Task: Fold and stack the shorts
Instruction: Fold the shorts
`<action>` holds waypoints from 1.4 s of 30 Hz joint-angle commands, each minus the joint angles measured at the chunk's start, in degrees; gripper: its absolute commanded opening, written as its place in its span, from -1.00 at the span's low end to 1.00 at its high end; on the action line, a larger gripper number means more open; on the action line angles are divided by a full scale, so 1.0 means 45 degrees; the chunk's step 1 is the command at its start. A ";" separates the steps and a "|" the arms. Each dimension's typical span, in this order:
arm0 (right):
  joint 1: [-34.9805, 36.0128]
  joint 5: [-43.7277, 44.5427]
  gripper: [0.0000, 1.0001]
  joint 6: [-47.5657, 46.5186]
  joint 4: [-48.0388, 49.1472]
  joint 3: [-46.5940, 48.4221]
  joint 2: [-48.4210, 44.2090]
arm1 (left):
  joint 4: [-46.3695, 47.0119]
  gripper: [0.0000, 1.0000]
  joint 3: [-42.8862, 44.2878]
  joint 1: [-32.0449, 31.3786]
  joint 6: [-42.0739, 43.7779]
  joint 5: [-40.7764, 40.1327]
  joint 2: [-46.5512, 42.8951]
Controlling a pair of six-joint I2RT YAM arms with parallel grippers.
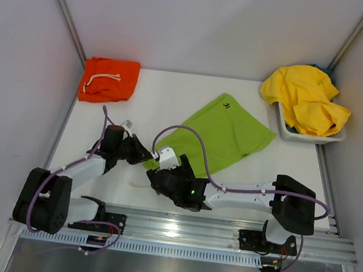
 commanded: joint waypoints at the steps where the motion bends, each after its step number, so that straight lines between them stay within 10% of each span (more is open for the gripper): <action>1: 0.0842 0.1446 0.99 0.1185 -0.0384 0.0362 -0.0062 | 0.1481 -0.81 -0.0465 0.0116 -0.0641 0.0797 -0.0004; 21: 0.1452 0.3244 0.82 0.5264 -0.4388 0.0518 0.1090 | 0.2441 -0.85 -0.1051 -0.0118 -0.1072 0.0837 0.0349; 31: 0.1080 0.4278 0.29 0.7825 -0.4586 -0.0243 0.0915 | 0.1875 -0.85 -0.0817 -0.0352 -0.0935 0.0330 -0.0081; 42: 0.2134 0.4260 0.80 0.6244 -0.2983 -0.0322 0.0409 | 0.1679 -0.85 -0.0622 -0.0548 -0.0896 0.0173 -0.0159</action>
